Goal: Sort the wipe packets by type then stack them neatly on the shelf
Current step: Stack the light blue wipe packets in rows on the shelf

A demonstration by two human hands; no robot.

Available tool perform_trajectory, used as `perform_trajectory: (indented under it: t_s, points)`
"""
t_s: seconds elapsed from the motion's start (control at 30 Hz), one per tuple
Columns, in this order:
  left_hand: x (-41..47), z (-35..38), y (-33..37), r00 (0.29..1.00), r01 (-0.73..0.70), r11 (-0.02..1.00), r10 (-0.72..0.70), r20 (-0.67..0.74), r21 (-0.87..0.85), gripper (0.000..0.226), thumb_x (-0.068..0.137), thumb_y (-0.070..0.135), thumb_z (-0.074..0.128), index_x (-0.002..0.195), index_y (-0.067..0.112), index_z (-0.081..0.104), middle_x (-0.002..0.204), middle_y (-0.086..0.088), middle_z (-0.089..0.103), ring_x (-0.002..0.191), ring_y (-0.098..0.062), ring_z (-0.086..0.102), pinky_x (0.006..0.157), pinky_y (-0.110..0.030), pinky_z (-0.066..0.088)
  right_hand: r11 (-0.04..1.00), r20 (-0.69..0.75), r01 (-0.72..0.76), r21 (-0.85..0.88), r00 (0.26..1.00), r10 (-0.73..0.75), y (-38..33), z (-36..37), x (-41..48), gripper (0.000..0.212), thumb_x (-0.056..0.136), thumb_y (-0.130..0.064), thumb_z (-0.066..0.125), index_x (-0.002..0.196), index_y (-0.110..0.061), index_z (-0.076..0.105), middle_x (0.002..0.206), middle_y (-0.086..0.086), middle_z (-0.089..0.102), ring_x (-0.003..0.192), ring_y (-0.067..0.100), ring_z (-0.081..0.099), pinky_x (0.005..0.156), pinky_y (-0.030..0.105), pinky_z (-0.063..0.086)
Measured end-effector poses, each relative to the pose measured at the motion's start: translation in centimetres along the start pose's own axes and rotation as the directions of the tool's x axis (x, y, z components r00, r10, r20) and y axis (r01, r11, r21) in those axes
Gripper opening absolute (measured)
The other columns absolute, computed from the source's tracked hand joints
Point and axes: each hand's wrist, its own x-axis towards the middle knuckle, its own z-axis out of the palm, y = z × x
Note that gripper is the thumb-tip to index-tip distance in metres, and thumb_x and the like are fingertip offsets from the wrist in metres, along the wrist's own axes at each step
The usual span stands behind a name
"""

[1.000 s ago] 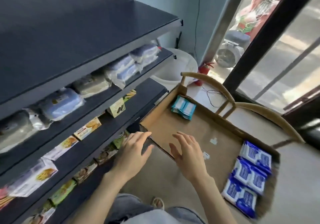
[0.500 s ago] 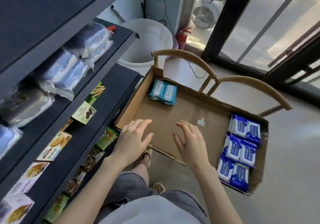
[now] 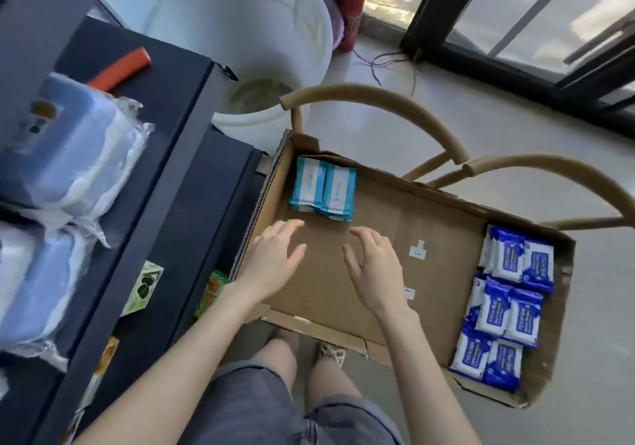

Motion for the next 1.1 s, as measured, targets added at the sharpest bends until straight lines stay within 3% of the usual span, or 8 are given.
perform_trajectory:
  t_s: [0.3, 0.47, 0.67, 0.8, 0.93, 1.1]
  points:
    - [11.9, 4.1, -4.1, 0.987, 0.16, 0.977, -0.155, 0.044, -0.14, 0.04, 0.094, 0.018, 0.053, 0.133, 0.015, 0.046, 0.125, -0.002, 0.053, 0.116, -0.017, 0.05, 0.1, -0.031, 0.038, 0.972, 0.076, -0.216, 0.096, 0.975, 0.21, 3.2, 6.1, 11.0, 0.035, 0.097, -0.023, 0.049, 0.13, -0.011, 0.051, 0.129, 0.006, 0.055, 0.116, 0.023, 0.049, 0.092, 0.027, 0.035]
    - [17.6, 8.3, -6.7, 0.957, 0.285, 0.935, -0.292, -0.001, -0.21, 0.048, 0.094, 0.019, 0.054, 0.139, 0.011, 0.039, 0.135, -0.007, 0.045, 0.123, -0.02, 0.044, 0.105, -0.032, 0.034, 0.935, 0.113, -0.321, 0.151, 0.945, 0.307, 6.6, 11.0, 15.7, 0.038, 0.097, -0.023, 0.05, 0.132, -0.009, 0.048, 0.133, 0.008, 0.052, 0.118, 0.024, 0.047, 0.092, 0.026, 0.034]
    - [22.8, 12.6, -9.5, 0.892, 0.408, 0.878, -0.442, -0.093, -0.251, 0.065, 0.093, 0.032, 0.055, 0.146, 0.008, 0.027, 0.142, -0.011, 0.037, 0.132, -0.024, 0.032, 0.109, -0.035, 0.026, 0.893, 0.034, -0.394, 0.218, 0.918, 0.396, 9.7, 15.8, 19.6, 0.054, 0.092, -0.026, 0.06, 0.138, -0.005, 0.04, 0.134, 0.011, 0.044, 0.12, 0.025, 0.042, 0.097, 0.027, 0.033]
    - [24.6, 14.7, -10.7, 0.871, 0.403, 0.855, -0.468, -0.152, -0.327, 0.063, 0.091, 0.04, 0.056, 0.141, 0.007, 0.036, 0.133, -0.011, 0.045, 0.124, -0.025, 0.04, 0.106, -0.041, 0.035, 0.864, -0.011, -0.422, 0.276, 0.897, 0.442, 11.0, 17.7, 21.3, 0.061, 0.085, -0.031, 0.068, 0.134, -0.005, 0.042, 0.127, 0.009, 0.044, 0.116, 0.022, 0.042, 0.096, 0.027, 0.036]
    - [24.7, 15.4, -11.0, 0.854, 0.362, 0.862, -0.459, -0.245, -0.355, 0.058, 0.089, 0.038, 0.06, 0.136, 0.007, 0.045, 0.13, -0.009, 0.048, 0.12, -0.023, 0.045, 0.103, -0.039, 0.039, 0.881, -0.116, -0.395, 0.261, 0.893, 0.434, 11.3, 18.6, 21.7, 0.058, 0.079, -0.032, 0.074, 0.123, -0.004, 0.048, 0.12, 0.01, 0.045, 0.11, 0.022, 0.043, 0.096, 0.037, 0.04]
    - [24.4, 15.1, -10.2, 0.826, 0.308, 0.871, -0.444, -0.348, -0.382, 0.049, 0.083, 0.028, 0.07, 0.125, 0.007, 0.057, 0.125, -0.005, 0.051, 0.114, -0.018, 0.047, 0.095, -0.021, 0.035, 0.813, -0.082, -0.408, 0.416, 0.873, 0.48, 10.9, 18.4, 21.9, 0.048, 0.076, -0.025, 0.078, 0.11, -0.014, 0.046, 0.108, 0.003, 0.055, 0.1, 0.021, 0.054, 0.088, 0.042, 0.048]
